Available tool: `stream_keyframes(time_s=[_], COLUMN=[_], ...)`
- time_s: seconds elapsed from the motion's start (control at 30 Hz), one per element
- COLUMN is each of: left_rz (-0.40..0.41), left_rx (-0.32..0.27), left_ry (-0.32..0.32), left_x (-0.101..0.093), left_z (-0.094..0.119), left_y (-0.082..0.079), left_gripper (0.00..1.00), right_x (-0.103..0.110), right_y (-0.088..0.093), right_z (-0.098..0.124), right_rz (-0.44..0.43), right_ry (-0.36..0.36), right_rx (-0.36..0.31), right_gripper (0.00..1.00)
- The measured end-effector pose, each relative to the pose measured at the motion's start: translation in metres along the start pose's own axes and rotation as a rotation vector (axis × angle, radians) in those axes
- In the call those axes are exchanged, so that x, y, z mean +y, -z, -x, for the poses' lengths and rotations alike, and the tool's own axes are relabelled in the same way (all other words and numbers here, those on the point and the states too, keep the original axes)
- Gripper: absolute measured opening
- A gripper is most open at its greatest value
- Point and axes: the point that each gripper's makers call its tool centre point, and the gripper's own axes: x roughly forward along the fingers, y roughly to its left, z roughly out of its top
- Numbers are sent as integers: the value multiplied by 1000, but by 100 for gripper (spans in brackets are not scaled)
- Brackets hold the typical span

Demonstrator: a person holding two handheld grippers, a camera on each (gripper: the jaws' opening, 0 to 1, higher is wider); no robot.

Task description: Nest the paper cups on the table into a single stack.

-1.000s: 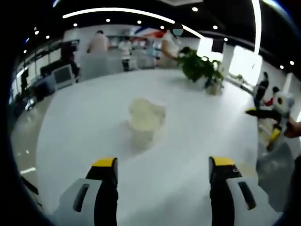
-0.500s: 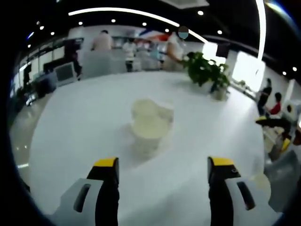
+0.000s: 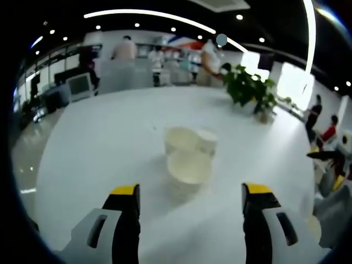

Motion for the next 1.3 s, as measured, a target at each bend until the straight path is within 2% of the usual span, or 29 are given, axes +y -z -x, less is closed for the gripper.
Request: stream_keyframes(time_s=[0.2,0.33,0.6,0.67,1.03,1.3], left_rz=[-11,-5,-12,-42,-59,-78], left_rx=[23,46,75,97,132,150], left_ry=[-13,-24,-39,-66,-43,-37], left_x=[7,11,17,22,18,15], left_z=[-9,-15,-25,-25,-32,-40], left_y=[-5,-8,-11,-9,-9,-11], left_gripper=[72,65,64,62,52,48], right_x=[-1,-5,-7,-8,-12,-14], right_y=[-5,-5,-4,-3,0,-2], right_z=[2,4,4,4,6,7], right_rz=[-9,-15,-39,-41,-47,-53], right_ry=[-2,7,13,11,9,7], right_rx=[-21,-23,-31,-29,-20,-23], right_gripper=[93,93,92,92,91,90])
